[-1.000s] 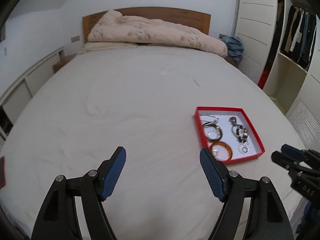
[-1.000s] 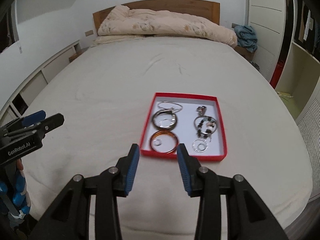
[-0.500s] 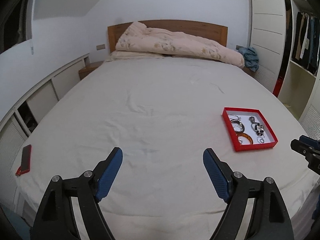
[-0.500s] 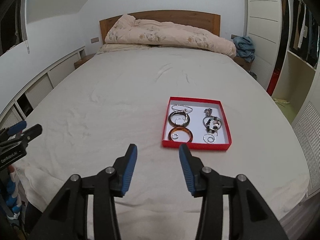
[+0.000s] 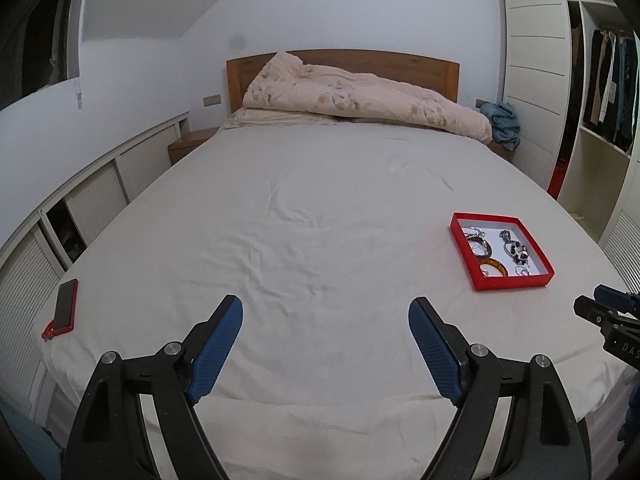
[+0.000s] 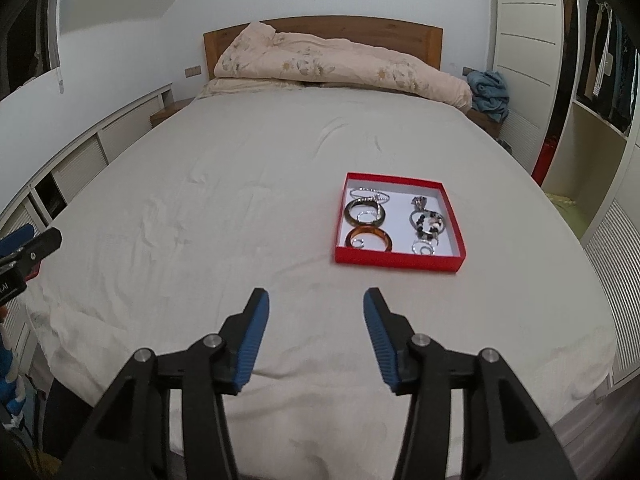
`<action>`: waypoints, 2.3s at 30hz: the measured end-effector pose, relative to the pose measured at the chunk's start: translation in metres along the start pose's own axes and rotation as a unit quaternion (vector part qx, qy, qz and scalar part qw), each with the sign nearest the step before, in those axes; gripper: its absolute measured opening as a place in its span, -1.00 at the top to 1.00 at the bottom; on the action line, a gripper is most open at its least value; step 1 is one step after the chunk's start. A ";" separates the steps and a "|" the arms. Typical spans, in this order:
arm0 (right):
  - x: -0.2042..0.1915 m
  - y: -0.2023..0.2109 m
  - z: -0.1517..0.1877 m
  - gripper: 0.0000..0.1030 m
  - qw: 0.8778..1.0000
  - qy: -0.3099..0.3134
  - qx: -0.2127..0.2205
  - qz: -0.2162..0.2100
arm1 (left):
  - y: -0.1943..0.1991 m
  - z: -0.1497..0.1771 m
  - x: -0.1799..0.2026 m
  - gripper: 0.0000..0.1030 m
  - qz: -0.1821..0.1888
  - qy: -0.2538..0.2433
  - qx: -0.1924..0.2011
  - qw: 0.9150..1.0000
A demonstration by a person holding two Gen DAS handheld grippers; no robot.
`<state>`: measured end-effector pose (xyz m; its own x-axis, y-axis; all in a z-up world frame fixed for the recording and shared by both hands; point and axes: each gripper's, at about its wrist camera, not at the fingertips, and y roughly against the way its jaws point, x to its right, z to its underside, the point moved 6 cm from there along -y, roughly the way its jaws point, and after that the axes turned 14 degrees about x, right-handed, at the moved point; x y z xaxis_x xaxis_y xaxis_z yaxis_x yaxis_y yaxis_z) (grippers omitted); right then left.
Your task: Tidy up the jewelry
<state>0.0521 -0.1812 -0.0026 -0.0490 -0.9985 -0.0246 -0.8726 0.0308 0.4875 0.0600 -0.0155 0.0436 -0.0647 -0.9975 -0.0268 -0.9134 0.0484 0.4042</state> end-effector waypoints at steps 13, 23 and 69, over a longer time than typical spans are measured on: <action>-0.002 0.001 0.024 0.05 1.000 -0.005 -0.016 0.000 | 0.001 0.019 -0.002 -0.66 0.002 0.000 -0.021 1.000; 0.000 -0.005 0.032 -0.05 1.000 -0.007 -0.022 0.007 | -0.003 0.028 -0.004 -0.77 0.006 0.004 -0.030 1.000; 0.011 -0.016 0.031 -0.25 0.999 0.025 -0.007 0.043 | -0.033 0.053 0.023 -0.98 0.047 -0.015 -0.067 0.997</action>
<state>0.0508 -0.1909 -0.0381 -0.0987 -0.9933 0.0601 -0.8597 0.1155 0.4975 0.0669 -0.0370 -0.0188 -0.1605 -0.9870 -0.0095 -0.8411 0.1317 0.5247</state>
